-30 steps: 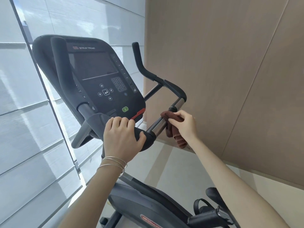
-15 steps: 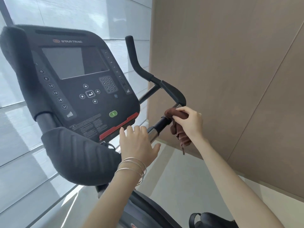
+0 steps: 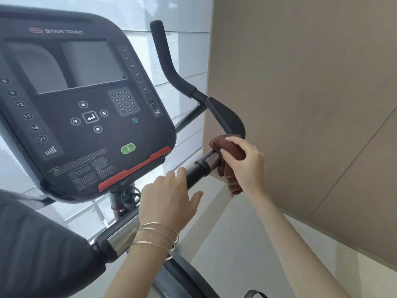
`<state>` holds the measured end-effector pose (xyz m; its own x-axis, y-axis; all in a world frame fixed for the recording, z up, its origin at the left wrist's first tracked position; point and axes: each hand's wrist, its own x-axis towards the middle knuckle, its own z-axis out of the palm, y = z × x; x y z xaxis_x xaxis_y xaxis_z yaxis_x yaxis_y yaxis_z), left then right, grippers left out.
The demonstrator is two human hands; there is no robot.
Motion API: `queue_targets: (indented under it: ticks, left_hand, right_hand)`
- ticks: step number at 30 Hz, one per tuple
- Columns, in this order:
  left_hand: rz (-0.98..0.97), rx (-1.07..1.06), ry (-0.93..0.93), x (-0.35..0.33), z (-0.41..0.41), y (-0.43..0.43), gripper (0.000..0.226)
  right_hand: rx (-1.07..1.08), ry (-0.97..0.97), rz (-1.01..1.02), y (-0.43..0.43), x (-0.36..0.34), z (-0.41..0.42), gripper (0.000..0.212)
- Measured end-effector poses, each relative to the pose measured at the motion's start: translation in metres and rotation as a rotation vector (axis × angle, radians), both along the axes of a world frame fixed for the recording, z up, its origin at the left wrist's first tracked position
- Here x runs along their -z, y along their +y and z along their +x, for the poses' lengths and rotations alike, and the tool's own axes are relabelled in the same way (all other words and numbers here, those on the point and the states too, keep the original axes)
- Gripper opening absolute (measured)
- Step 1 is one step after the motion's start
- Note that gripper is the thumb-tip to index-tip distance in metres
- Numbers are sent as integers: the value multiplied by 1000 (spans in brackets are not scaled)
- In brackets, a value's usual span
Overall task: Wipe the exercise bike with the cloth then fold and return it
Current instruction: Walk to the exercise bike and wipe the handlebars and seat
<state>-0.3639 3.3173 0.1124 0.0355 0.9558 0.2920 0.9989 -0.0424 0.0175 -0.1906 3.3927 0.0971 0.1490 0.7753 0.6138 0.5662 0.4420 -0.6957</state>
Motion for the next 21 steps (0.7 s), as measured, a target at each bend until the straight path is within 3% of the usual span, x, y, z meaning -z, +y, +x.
queue_targets:
  ticks: [7,11,14,18,21]
  left_hand:
    - [28,-37,57,0,1,-2,37]
    - [37,-55,85,-1,2,-7,36]
    - [39,-54,93,-2,2,-8,35]
    - [47,-58,119,0,2,-8,37]
    - [71,-43,141,1,1,-9,41]
  right_hand:
    - [-127,-63,90,-10,16,-4,29]
    - [-16,145,-3,17,5,17,20]
    - [68,206,53,16,15,10,22]
    - [-54,160,120,-5,38,1,25]
    - [-127,200,52,-12,46,14,24]
